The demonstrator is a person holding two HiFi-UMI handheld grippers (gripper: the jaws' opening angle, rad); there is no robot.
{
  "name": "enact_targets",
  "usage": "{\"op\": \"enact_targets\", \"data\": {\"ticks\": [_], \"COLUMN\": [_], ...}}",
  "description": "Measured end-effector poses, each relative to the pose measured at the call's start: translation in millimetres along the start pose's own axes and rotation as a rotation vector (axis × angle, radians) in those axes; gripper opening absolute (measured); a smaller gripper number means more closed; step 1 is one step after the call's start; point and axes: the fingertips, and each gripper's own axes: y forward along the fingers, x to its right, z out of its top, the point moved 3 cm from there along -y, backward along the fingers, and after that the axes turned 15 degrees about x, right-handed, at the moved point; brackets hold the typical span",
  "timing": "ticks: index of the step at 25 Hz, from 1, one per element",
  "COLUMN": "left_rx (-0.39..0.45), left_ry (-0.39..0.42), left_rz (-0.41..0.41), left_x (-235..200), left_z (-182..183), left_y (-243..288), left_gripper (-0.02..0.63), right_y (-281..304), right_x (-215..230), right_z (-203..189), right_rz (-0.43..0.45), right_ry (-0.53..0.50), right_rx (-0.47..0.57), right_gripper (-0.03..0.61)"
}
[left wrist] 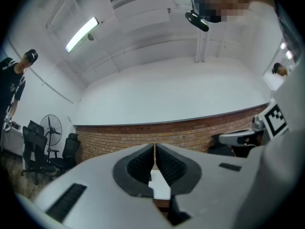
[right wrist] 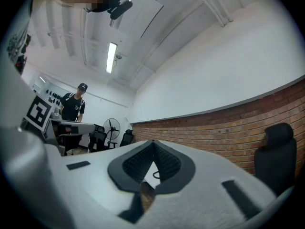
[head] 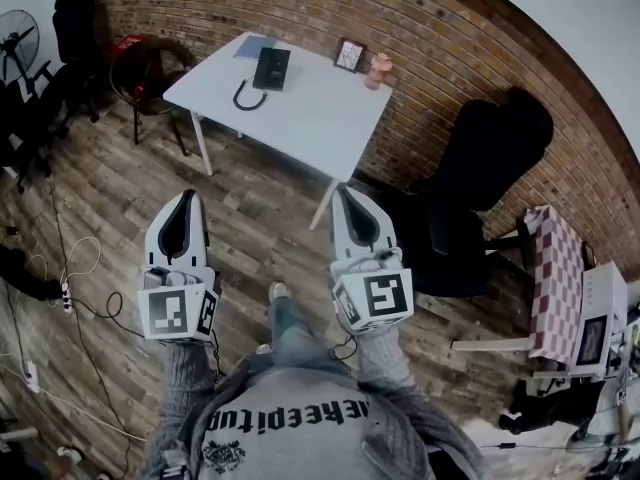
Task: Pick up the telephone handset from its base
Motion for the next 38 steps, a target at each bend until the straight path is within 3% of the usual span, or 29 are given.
{"op": "enact_targets", "data": {"ticks": [24, 38], "left_rx": [0.012, 0.008], "left_ry": [0.049, 0.074], "left_rz": [0.036, 0.068], "left_x": [-38, -49], "left_z": [-83, -117], "left_y": [203, 254], "left_gripper": [0.012, 0.012], "right_y": [193, 245], "right_x": [109, 137], "right_z": [-82, -125], "right_rz": [0.049, 0.081], "right_ry": [0.046, 0.084], "right_rx": [0.045, 0.037], "right_gripper": [0.005, 0.005]}}
